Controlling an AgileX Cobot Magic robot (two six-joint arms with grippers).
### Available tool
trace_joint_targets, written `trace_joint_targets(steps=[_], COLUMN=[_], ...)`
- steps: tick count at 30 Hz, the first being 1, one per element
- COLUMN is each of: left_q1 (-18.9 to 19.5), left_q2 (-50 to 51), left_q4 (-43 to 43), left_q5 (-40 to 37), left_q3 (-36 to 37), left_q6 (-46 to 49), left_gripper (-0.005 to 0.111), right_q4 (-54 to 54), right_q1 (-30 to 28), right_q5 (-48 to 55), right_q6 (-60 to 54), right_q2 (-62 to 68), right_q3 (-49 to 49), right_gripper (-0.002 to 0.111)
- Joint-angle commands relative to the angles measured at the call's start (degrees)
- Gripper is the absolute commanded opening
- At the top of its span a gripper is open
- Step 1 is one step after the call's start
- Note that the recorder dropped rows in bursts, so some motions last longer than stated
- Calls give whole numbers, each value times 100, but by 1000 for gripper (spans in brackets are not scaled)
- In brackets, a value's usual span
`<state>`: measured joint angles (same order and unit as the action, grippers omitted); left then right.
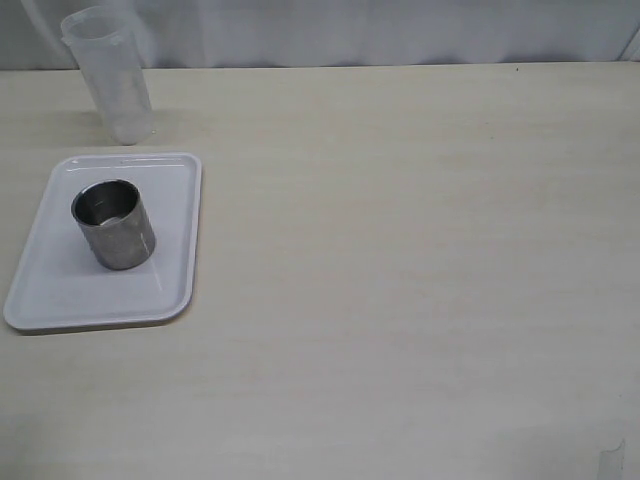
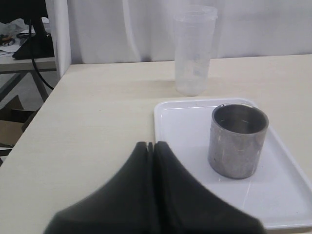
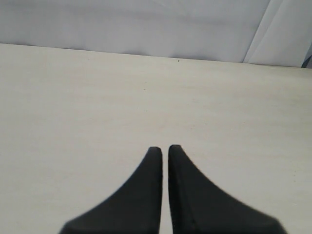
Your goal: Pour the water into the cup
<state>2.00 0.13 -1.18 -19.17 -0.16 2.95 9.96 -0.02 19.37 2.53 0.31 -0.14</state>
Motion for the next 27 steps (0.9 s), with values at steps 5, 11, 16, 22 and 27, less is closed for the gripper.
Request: trace_joint_targets(steps=[5, 11, 16, 22, 27], left_q1=[-4, -4, -4, -4, -4], left_q2=[-13, -13, -13, -13, -13], left_q4=[16, 16, 16, 16, 16], left_q5=[68, 68, 68, 68, 58], left_q3=[16, 16, 16, 16, 16], left_q6=[-10, -10, -10, -10, -10], left_gripper=[0, 0, 0, 0, 0], right_q4=[-71, -159, -173, -172, -172], right_q1=[-46, -46, -46, -46, -46], right_q5=[4, 4, 4, 18, 18], right_q6=[2, 2, 2, 2, 2], right_q2=[-31, -31, -31, -31, -31], right_q3=[14, 14, 14, 14, 14], right_gripper=[4, 4, 4, 4, 4])
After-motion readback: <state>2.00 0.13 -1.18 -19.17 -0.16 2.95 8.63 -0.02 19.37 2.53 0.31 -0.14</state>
